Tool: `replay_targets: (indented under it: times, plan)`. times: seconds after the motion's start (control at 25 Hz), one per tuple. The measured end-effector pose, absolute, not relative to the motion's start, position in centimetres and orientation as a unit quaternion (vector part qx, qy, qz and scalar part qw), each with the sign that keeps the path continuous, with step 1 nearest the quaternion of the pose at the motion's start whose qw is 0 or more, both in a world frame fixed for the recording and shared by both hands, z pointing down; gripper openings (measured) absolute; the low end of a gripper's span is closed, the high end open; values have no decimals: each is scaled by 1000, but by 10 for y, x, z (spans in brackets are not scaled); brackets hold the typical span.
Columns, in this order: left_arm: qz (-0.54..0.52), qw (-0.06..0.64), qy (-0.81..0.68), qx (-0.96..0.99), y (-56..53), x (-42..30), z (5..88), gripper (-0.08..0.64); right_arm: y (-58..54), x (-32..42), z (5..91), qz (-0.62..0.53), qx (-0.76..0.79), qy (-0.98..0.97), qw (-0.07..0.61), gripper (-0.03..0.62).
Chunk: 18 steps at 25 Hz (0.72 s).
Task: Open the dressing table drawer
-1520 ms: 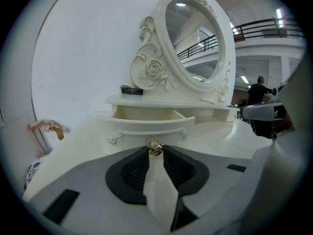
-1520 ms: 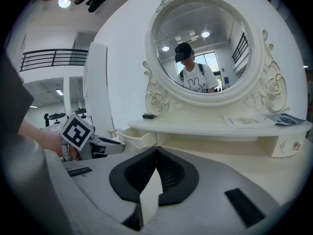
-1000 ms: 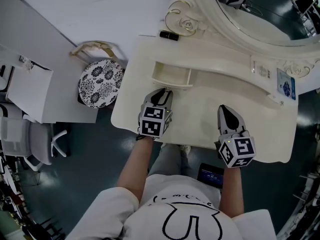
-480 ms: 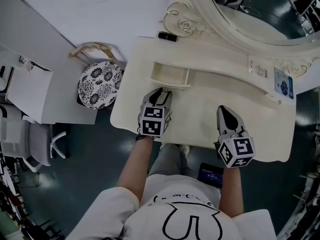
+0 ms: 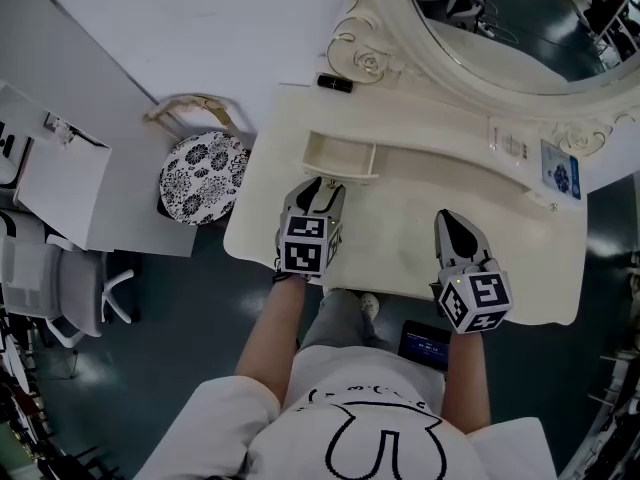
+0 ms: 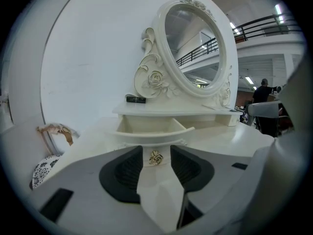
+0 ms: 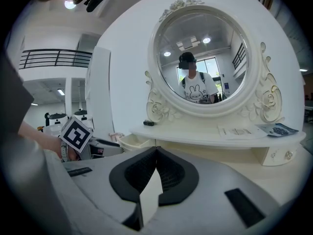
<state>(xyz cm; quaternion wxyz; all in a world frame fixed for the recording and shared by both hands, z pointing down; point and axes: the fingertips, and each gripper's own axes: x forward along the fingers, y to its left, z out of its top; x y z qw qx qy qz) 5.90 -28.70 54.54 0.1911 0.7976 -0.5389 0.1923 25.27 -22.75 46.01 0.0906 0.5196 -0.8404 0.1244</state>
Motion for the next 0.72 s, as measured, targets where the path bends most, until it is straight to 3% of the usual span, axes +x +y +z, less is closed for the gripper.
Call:
replay_targets:
  times: [0.72]
  plan:
    - [138, 165, -565, 797, -277, 53, 489, 192, -224, 252, 390, 65, 510, -857, 24, 20]
